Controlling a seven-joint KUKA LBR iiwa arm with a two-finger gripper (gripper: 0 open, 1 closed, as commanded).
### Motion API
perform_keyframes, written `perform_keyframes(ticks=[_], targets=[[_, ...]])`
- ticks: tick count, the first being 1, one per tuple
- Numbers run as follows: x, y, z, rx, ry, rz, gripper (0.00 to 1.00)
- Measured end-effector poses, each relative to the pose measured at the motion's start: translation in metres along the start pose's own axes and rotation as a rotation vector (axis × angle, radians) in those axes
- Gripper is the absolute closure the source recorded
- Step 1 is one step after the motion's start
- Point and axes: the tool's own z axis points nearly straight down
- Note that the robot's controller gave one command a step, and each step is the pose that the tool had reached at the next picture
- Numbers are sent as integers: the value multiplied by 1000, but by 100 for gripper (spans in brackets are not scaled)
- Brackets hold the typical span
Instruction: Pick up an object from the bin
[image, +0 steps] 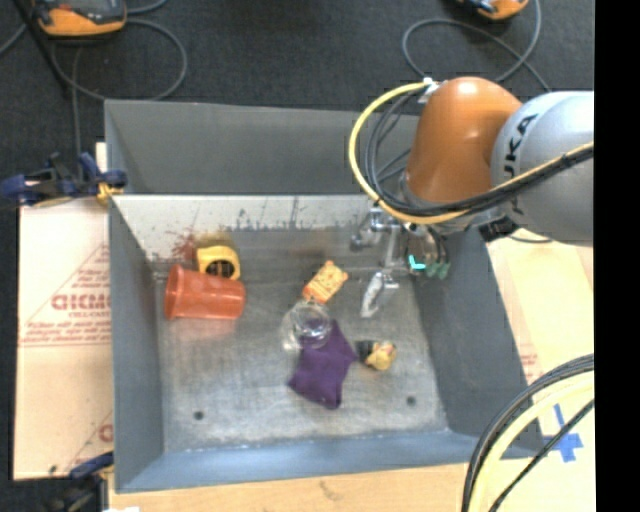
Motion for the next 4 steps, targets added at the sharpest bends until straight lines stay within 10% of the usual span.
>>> perform_keyframes(ticks=[2,3,4], targets=[[17,16,12,1,-14,80,0],[13,64,85,10,-22,-54,100],[13,64,86,10,-22,-54,100]])
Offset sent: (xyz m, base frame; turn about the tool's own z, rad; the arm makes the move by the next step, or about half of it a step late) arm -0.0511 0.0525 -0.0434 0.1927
